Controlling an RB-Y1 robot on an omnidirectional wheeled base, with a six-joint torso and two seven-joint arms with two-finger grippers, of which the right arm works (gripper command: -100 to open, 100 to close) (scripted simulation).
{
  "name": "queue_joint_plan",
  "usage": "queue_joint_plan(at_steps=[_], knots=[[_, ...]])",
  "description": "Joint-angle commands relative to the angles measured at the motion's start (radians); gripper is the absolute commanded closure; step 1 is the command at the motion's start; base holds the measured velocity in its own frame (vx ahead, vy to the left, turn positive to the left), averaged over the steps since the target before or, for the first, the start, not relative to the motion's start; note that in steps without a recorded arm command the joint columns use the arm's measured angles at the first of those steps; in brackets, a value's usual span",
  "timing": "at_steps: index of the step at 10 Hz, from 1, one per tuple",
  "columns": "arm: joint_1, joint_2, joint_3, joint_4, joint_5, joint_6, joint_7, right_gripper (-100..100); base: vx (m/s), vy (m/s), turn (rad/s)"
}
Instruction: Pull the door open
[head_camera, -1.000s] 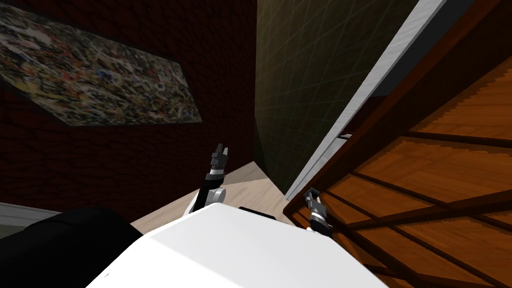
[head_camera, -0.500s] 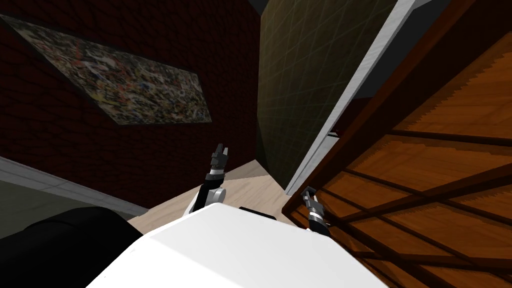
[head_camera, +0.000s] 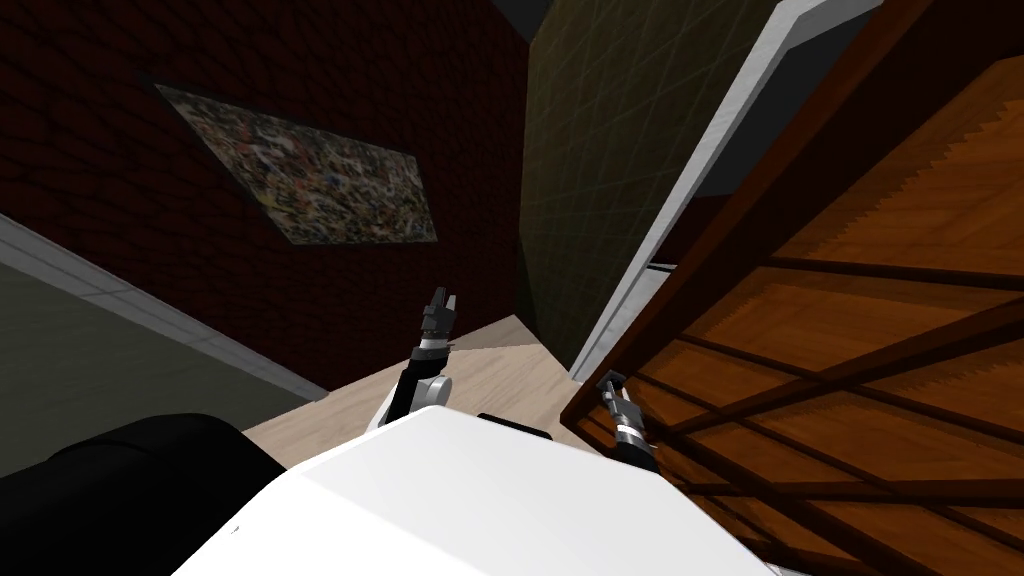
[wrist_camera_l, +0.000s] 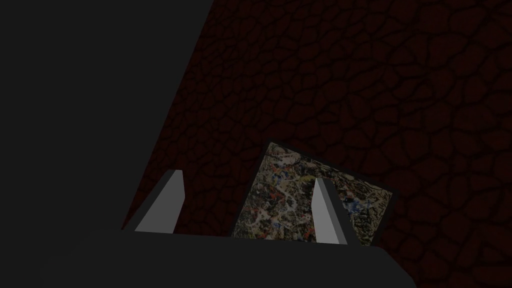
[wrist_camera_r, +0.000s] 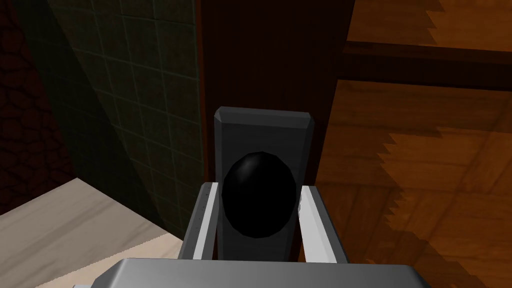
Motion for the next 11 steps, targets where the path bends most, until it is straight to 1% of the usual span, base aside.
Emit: queue_joint_plan(at_steps=[1, 2, 3, 4, 5, 8, 10, 11], knots=[[0.013, -0.009, 0.026, -0.009, 0.015, -0.008, -0.021, 100, -0.244, 0.008, 0.057], [0.016, -0.013, 0.034, -0.012, 0.020, -0.010, -0.027, 100, -0.251, -0.001, 0.035], [0.015, -0.011, 0.025, -0.013, 0.015, -0.008, -0.019, 100, -0.118, -0.001, 0.012], [0.031, -0.024, 0.050, -0.017, 0.028, -0.020, -0.042, 100, -0.172, -0.002, 0.102], [0.034, -0.028, 0.055, -0.019, 0.031, -0.023, -0.047, 100, -0.236, -0.031, 0.089], [0.061, -0.062, 0.101, -0.030, 0.057, -0.055, -0.095, 100, -0.241, -0.052, 0.109], [0.073, -0.077, 0.120, -0.035, 0.068, -0.069, -0.116, 100, -0.209, -0.023, 0.079], [0.072, -0.074, 0.114, -0.039, 0.064, -0.060, -0.109, 100, -0.091, -0.010, 0.020]])
